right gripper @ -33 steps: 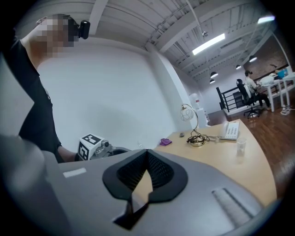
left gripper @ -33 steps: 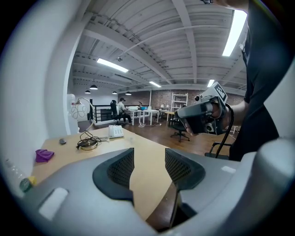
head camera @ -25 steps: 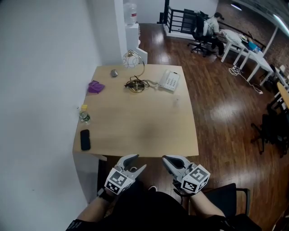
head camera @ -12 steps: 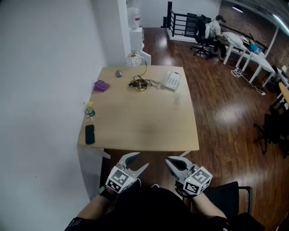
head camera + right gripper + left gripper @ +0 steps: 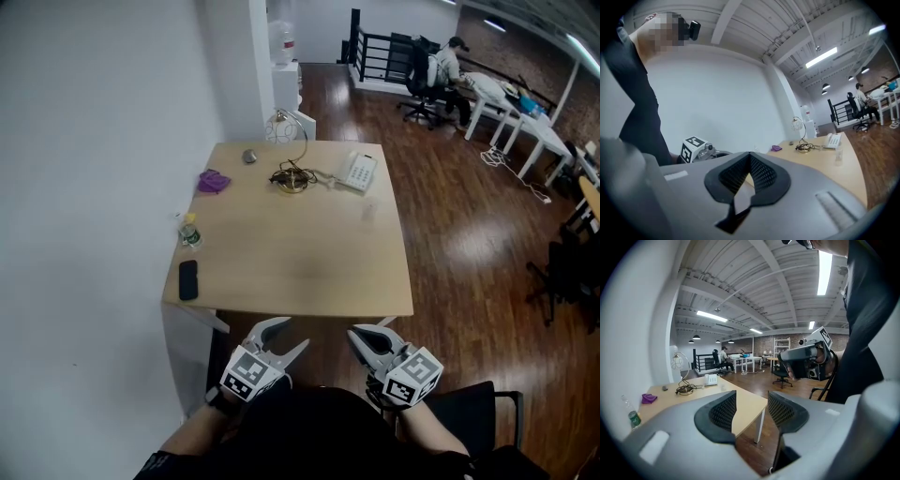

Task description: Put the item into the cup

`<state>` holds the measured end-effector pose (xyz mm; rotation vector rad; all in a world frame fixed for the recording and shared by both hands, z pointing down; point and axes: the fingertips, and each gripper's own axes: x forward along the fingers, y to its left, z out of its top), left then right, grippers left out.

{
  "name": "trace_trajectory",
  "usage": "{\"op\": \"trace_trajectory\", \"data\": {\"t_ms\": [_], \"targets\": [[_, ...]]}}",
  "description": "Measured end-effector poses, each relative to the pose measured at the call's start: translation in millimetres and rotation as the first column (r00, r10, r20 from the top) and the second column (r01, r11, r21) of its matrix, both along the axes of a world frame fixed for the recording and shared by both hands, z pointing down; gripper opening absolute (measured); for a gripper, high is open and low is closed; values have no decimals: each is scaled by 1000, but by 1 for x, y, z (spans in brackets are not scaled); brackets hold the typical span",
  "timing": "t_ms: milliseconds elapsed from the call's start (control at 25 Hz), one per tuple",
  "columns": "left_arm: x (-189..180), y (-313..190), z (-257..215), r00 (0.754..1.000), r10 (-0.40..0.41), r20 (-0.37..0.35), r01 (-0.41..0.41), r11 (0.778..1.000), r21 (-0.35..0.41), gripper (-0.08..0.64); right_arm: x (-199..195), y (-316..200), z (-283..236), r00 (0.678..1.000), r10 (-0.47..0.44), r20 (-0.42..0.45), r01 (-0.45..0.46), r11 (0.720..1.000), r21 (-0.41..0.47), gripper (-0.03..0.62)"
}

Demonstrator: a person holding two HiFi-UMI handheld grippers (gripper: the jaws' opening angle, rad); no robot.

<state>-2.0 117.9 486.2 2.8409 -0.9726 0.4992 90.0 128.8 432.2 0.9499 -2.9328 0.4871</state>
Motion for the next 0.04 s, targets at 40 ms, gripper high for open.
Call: {"op": "trace_trajectory", "data": {"t_ms": [40], "targets": [[-1, 0, -1, 1000, -1, 1, 1, 1000, 2, 206, 1, 0, 0, 1000, 3, -1, -3, 1000, 2, 8]]}}
